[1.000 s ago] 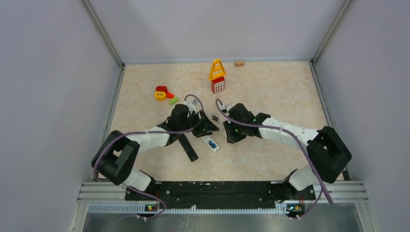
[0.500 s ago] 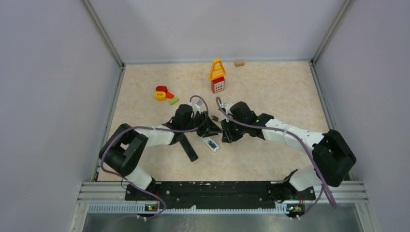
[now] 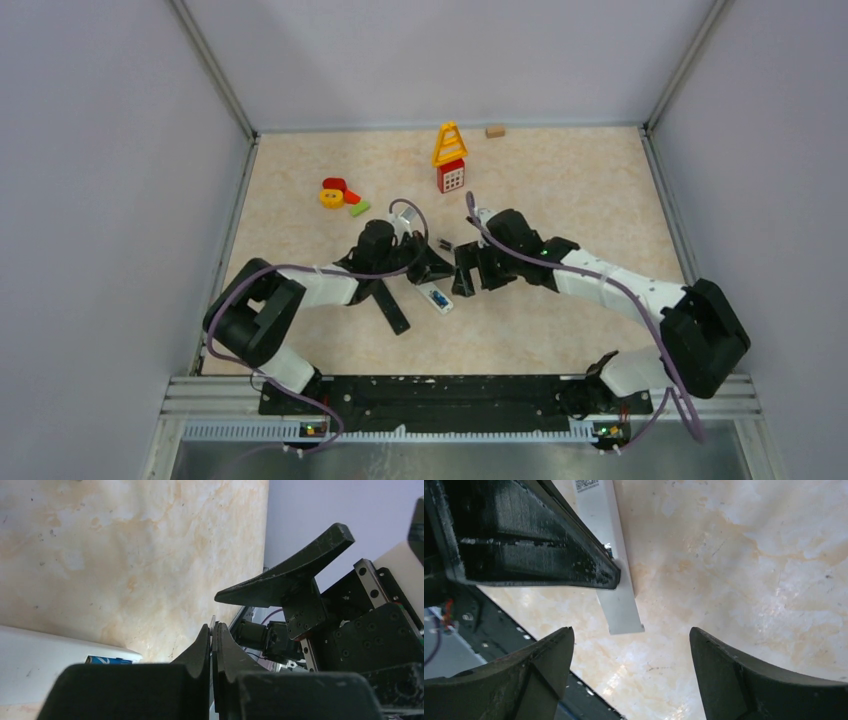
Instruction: Load the batteries into the remote control
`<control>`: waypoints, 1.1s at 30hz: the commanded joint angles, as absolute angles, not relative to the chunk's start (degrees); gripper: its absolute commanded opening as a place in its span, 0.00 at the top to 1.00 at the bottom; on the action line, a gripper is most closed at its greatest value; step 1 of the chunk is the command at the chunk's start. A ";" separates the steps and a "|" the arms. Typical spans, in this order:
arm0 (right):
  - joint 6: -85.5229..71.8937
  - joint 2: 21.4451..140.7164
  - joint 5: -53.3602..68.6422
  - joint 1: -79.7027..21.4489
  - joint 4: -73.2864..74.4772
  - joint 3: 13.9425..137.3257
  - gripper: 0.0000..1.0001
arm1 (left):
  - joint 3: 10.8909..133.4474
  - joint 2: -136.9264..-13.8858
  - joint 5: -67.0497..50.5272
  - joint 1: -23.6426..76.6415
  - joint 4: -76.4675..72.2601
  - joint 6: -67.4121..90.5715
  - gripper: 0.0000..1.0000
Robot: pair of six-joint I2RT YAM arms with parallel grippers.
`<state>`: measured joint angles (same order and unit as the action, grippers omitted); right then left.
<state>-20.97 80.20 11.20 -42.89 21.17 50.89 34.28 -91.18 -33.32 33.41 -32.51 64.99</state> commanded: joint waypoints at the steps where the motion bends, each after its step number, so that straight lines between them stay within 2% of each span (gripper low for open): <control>1: -32.50 71.89 14.42 -40.44 15.35 47.94 0.12 | 33.91 -86.13 -31.15 32.36 -33.26 64.61 1.00; 3: -40.35 69.62 15.35 -40.04 11.77 46.73 0.12 | 33.24 -84.92 -31.15 31.71 -34.79 67.29 1.00; 8: -59.01 62.10 8.87 -39.38 4.93 41.97 0.11 | 32.21 -80.78 -31.27 30.63 -39.72 75.66 1.00; 14: -65.44 59.38 10.64 -39.20 -3.64 38.80 0.11 | 32.20 -74.64 -27.98 30.51 -38.02 77.47 1.00; 16: -68.10 59.33 11.52 -39.20 -6.80 37.61 0.14 | 31.97 -73.01 -27.07 30.50 -38.06 78.36 1.00; 25: -72.51 61.51 15.33 -39.20 -20.03 35.55 0.52 | 31.78 -69.77 -26.69 30.50 -38.93 80.78 1.00; 33: -74.08 61.62 16.26 -39.12 -21.81 33.41 0.97 | 31.44 -69.35 -26.67 30.49 -39.40 80.50 1.00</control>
